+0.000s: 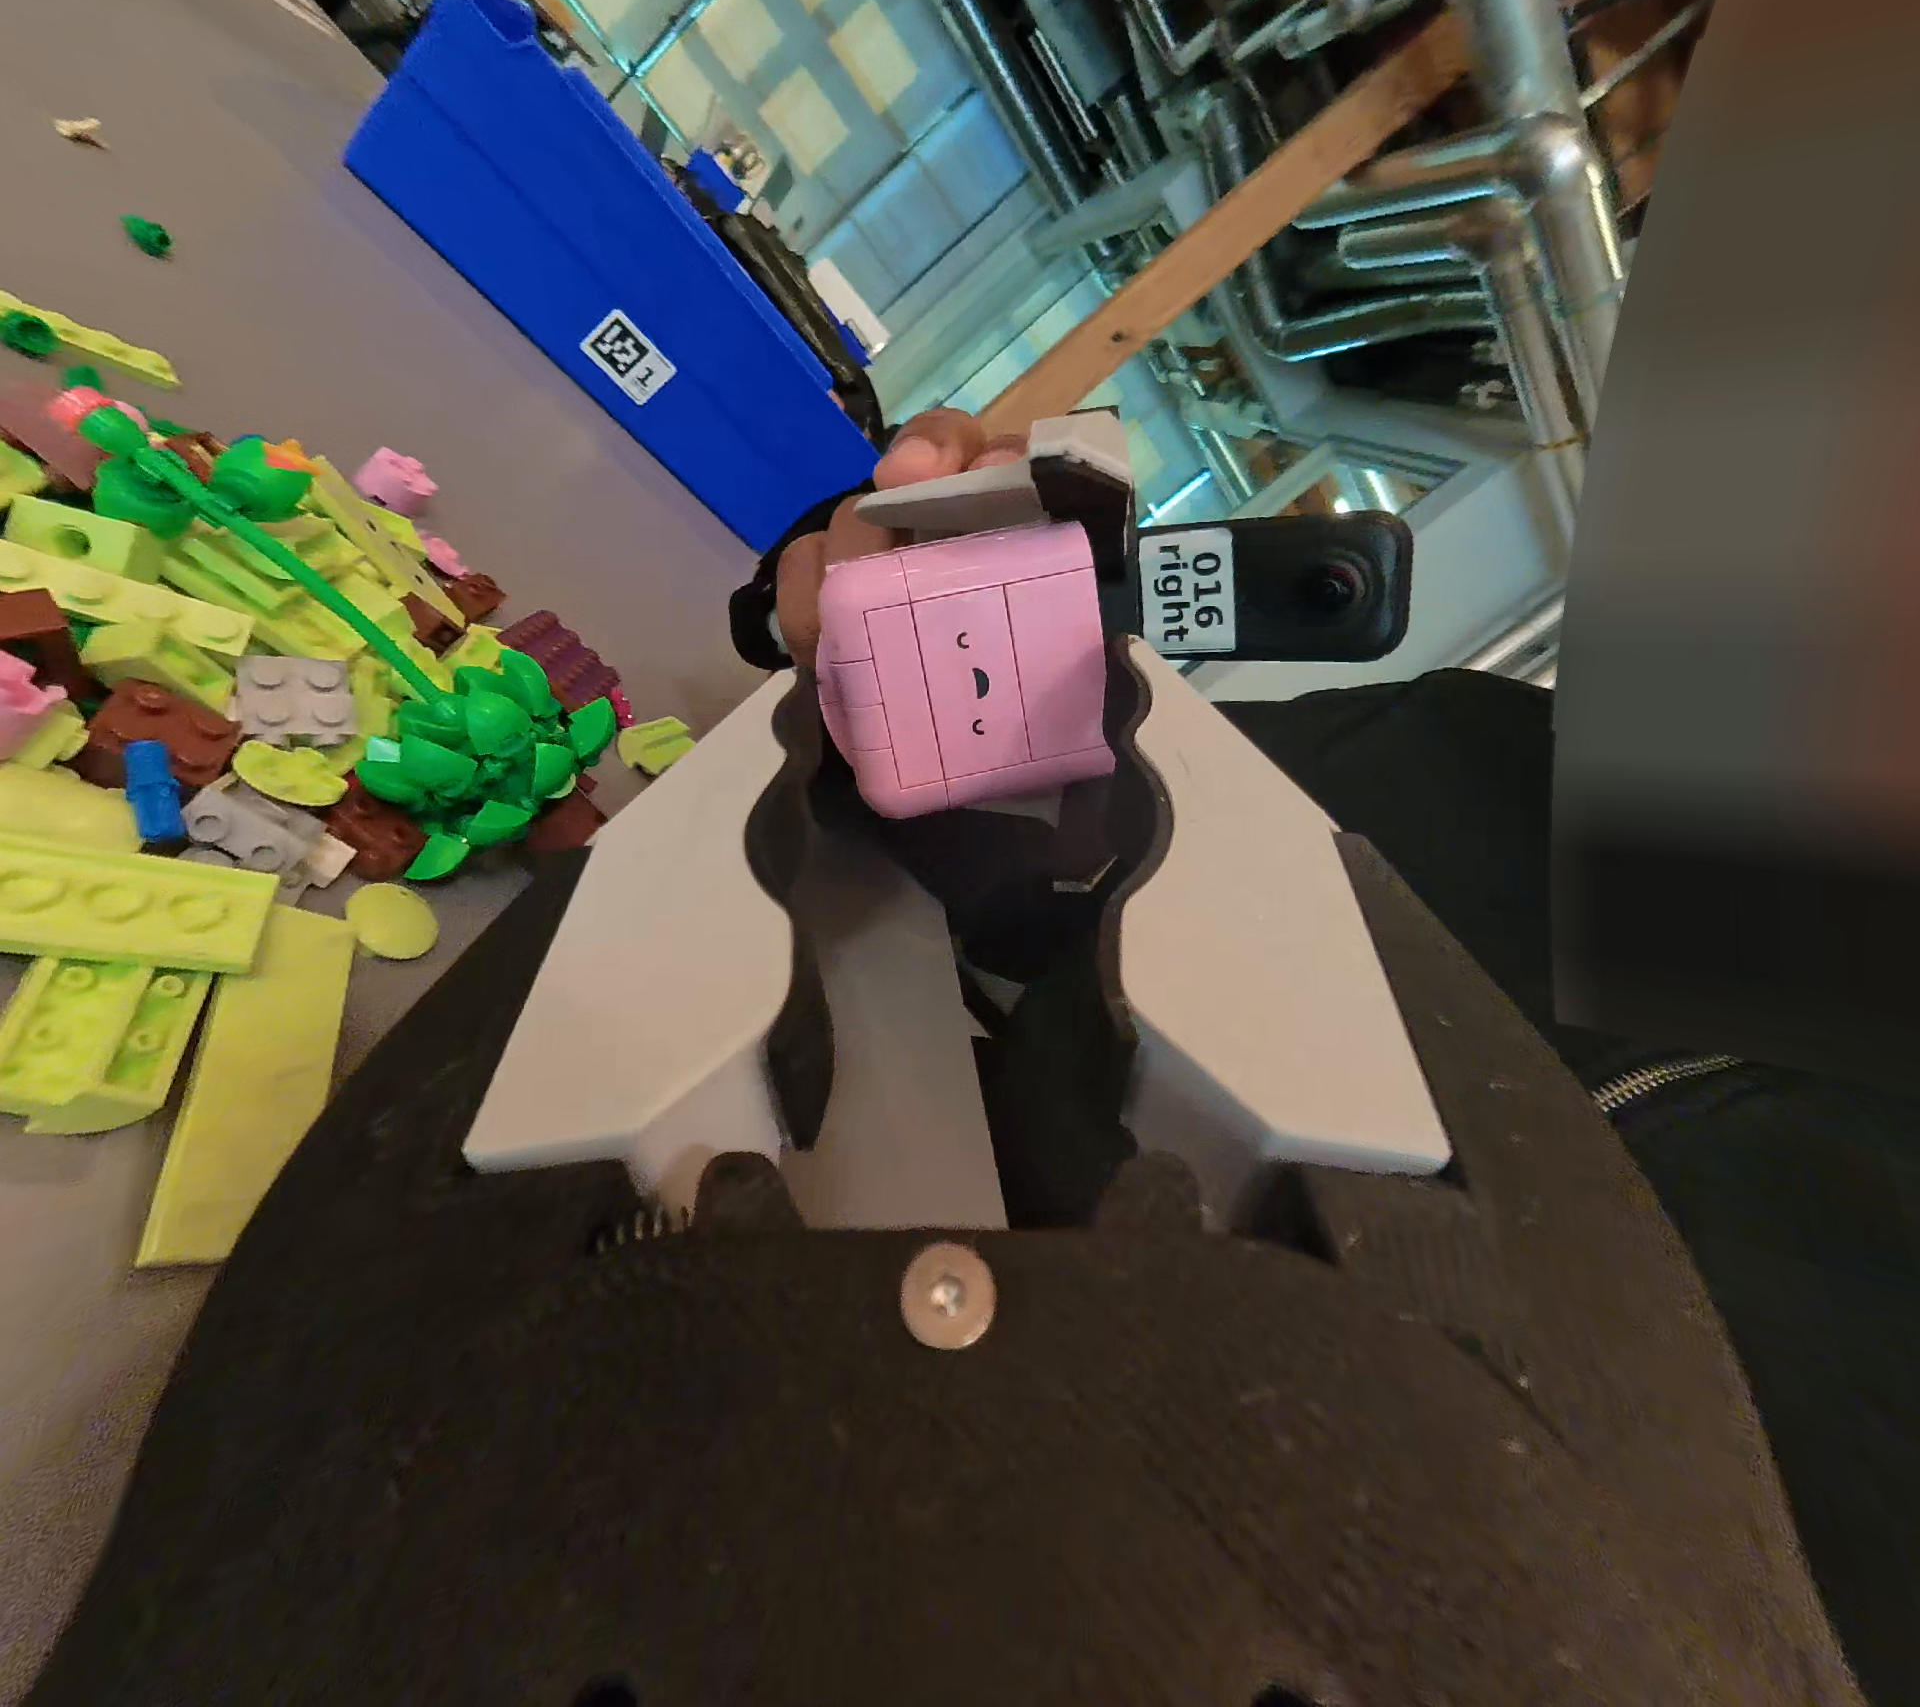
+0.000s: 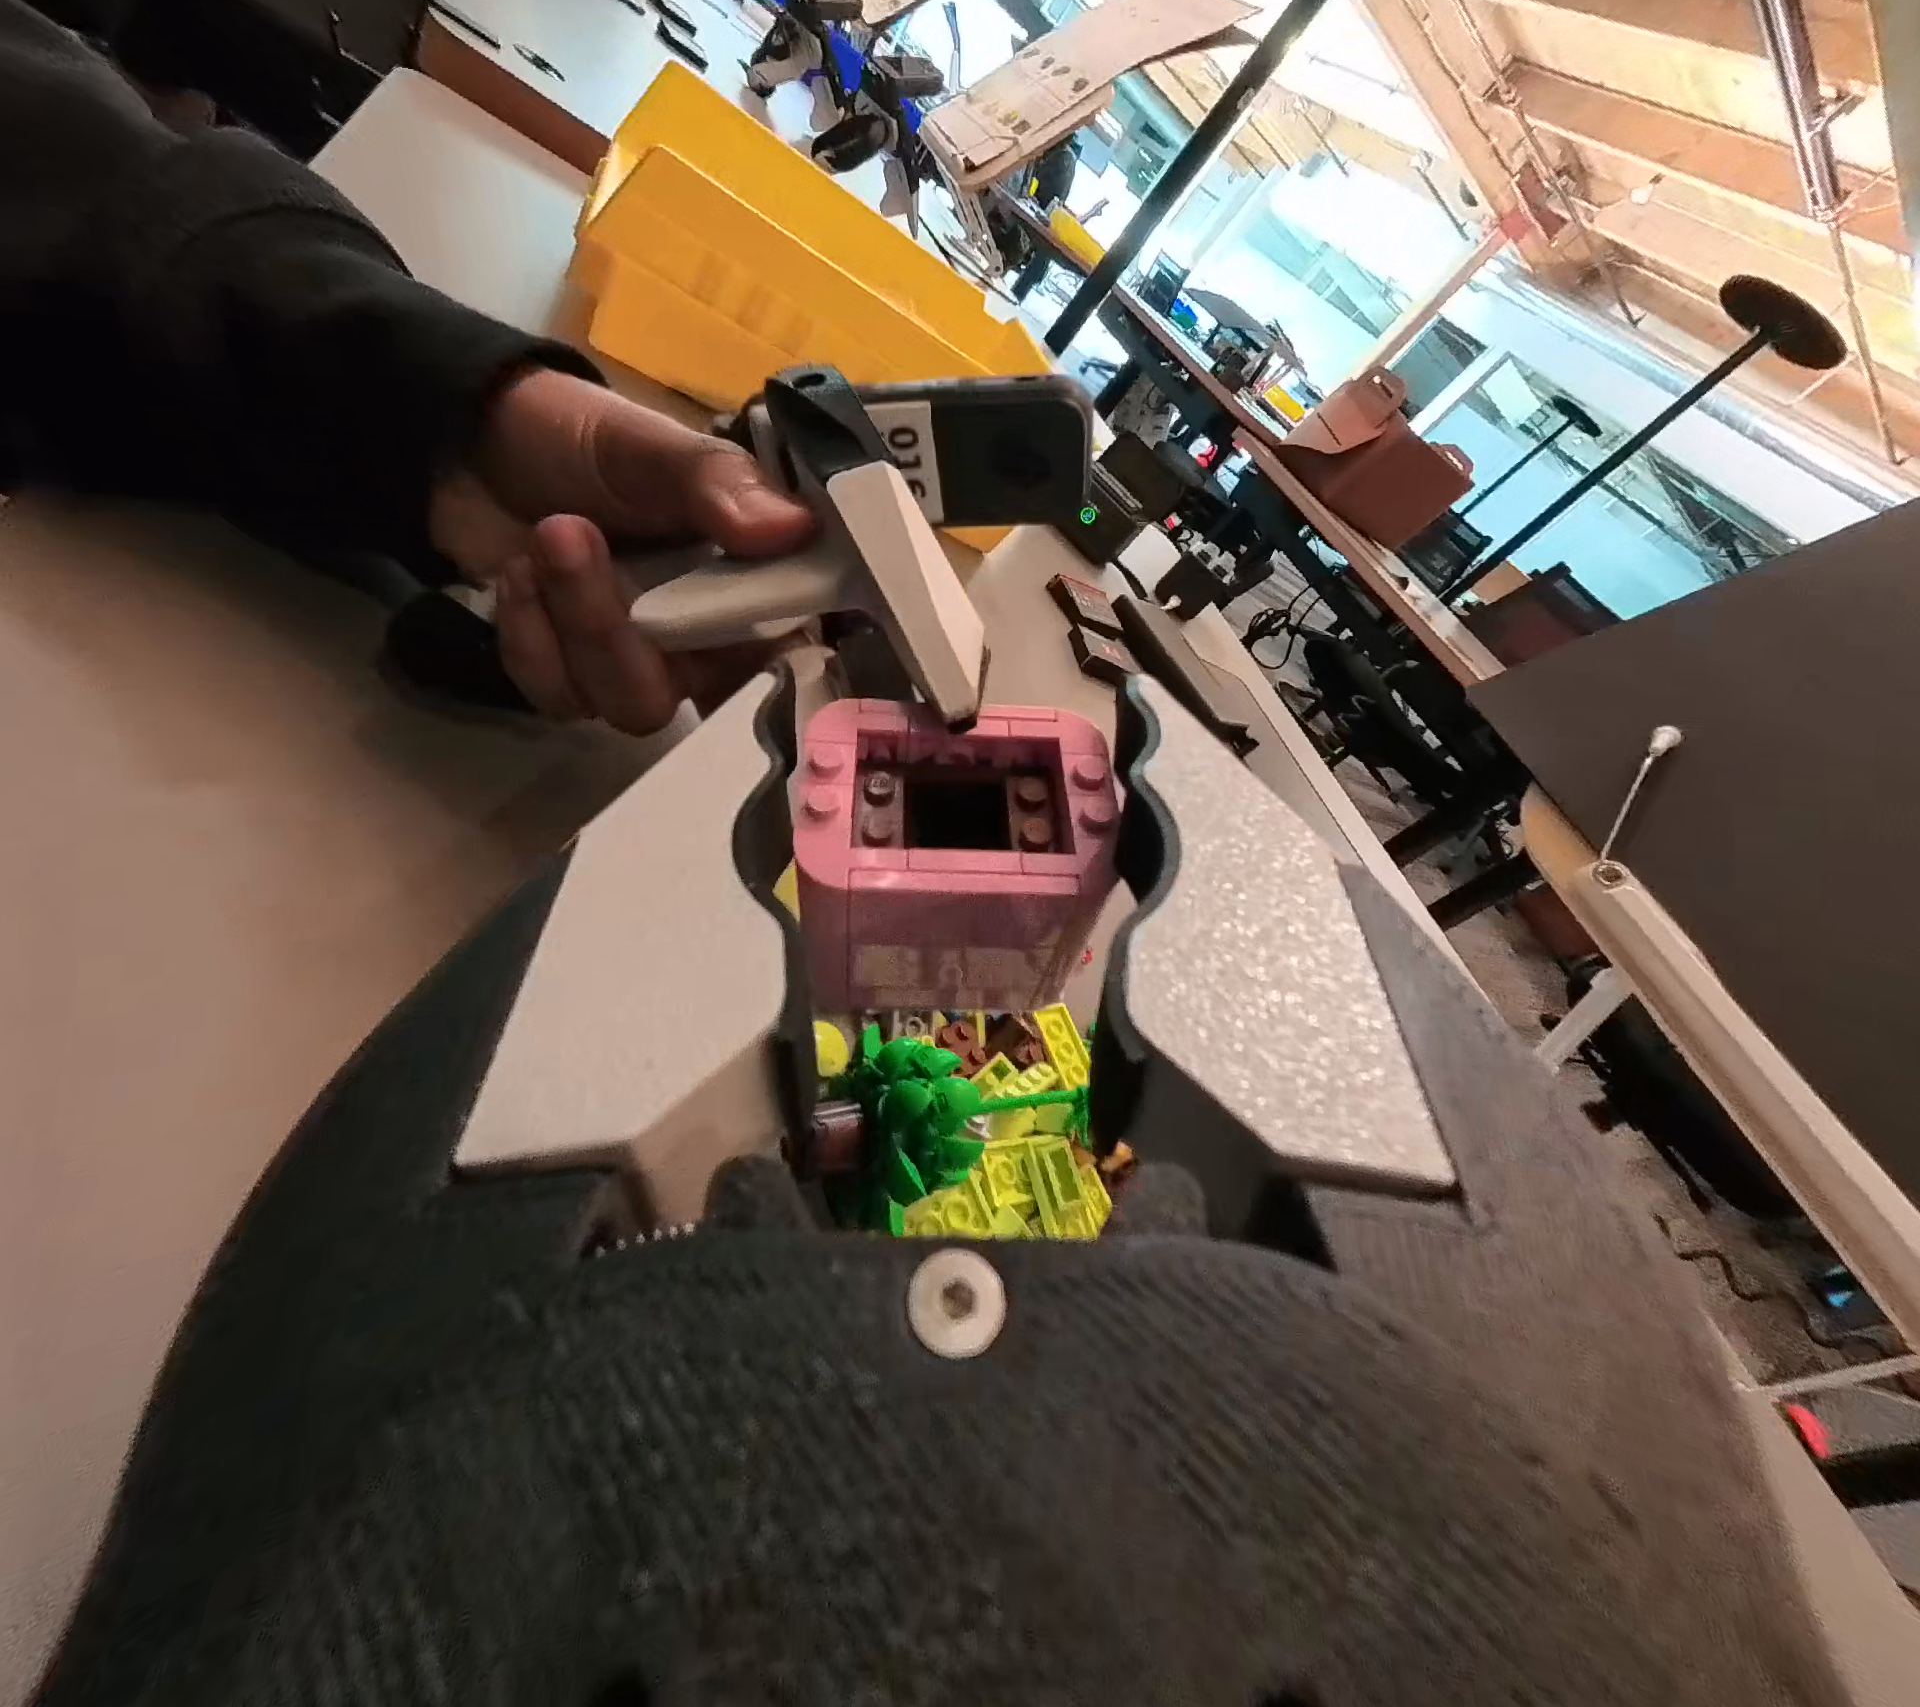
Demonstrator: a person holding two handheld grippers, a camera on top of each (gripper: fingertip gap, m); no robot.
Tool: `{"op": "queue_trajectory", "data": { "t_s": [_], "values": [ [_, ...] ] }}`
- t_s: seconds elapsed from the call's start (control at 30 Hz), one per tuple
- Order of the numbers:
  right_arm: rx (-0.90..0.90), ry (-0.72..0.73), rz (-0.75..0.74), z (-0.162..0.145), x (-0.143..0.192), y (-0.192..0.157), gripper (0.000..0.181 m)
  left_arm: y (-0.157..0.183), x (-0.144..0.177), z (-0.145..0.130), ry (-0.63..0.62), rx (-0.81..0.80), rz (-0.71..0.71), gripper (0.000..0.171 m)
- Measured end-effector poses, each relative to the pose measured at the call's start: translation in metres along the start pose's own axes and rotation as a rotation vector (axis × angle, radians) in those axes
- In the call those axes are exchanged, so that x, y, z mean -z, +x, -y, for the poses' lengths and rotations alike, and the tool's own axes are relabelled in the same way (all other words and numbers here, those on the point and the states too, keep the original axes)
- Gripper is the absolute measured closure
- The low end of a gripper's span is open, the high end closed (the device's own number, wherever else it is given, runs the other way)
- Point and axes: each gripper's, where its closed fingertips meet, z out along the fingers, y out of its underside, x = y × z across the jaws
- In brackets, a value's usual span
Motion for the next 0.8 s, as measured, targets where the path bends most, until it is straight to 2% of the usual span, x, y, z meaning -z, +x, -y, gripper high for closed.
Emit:
{"op": "queue_trajectory", "data": {
  "t_s": [0.17, 0.3, 0.5, 0.7, 0.8],
  "values": [
    [-0.015, 0.034, -0.034, 0.004, 0.007, 0.009, 0.124, 0.000, 0.007, 0.009, 0.047, 0.013, -0.010, 0.117],
    [-0.122, 0.057, 0.033, 0.003, 0.009, 0.008, 0.115, 0.006, 0.009, 0.010, 0.046, 0.028, -0.056, 0.117],
    [-0.183, 0.095, 0.118, 0.008, 0.011, -0.001, 0.109, 0.012, 0.003, 0.002, 0.003, 0.063, -0.112, 0.118],
    [-0.111, 0.075, 0.119, 0.007, 0.009, -0.008, 0.125, 0.013, 0.001, -0.003, -0.022, 0.087, -0.133, 0.117],
    [-0.102, 0.055, 0.123, 0.005, 0.009, -0.009, 0.126, 0.012, 0.001, -0.003, -0.024, 0.066, -0.118, 0.117]
  ]
}}
